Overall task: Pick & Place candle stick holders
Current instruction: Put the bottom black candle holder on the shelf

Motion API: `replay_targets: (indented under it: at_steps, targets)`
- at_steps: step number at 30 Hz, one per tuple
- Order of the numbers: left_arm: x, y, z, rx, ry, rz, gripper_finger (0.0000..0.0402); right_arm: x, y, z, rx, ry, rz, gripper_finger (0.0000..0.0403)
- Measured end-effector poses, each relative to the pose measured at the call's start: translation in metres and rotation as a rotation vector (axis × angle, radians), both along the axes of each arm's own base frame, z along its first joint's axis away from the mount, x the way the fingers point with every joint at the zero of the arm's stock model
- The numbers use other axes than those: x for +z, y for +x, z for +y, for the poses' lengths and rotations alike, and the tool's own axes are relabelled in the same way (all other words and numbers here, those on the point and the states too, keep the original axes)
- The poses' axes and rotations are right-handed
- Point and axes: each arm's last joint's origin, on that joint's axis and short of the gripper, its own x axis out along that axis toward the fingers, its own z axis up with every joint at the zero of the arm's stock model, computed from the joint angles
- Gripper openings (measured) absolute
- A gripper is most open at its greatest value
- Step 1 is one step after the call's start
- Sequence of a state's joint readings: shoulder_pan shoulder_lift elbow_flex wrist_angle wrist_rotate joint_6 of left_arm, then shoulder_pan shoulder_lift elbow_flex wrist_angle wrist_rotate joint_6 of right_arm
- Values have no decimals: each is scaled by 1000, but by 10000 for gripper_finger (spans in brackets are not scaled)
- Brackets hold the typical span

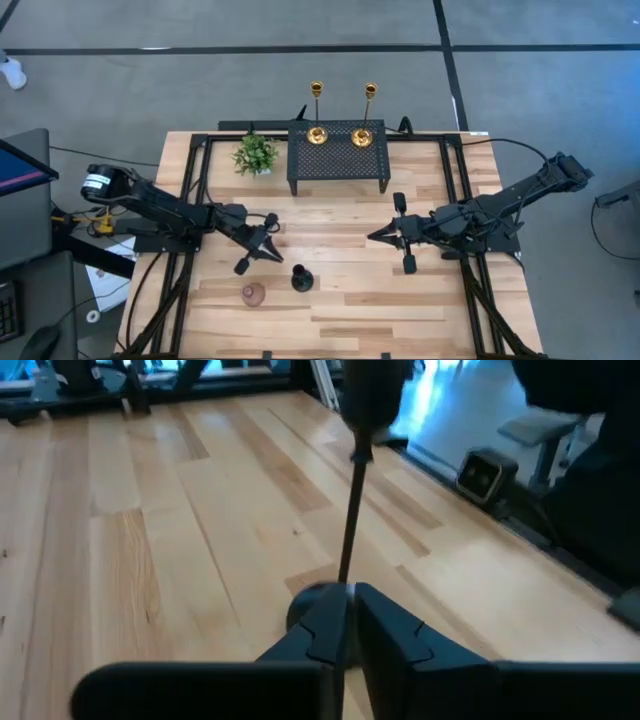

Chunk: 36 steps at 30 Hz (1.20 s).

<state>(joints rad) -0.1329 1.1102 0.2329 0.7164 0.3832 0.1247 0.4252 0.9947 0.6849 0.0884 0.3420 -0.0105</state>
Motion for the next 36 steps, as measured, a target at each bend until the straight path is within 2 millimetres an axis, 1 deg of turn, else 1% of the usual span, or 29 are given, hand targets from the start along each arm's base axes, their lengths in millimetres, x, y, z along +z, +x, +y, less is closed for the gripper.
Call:
replay_targets:
  at_steps: [7,15,21,25,30,36]
  targets:
    - [0,0,-1,-33,-34,11,84,0,0,0,0,-1,1,0]
    - [1,1,-12,-79,-25,-27,156,0,0,0,0,-1,1,0]
    - [-5,8,-12,-12,4,-52,205,0,0,0,0,0,1,0]
    - [-9,13,-13,-7,-3,-63,233,0,0,0,0,0,0,0]
    - [-12,26,-16,-2,-35,-29,256,0,0,0,0,1,-1,0]
    - [-10,48,-23,-9,-49,-11,259,0,0,0,-1,1,-1,0]
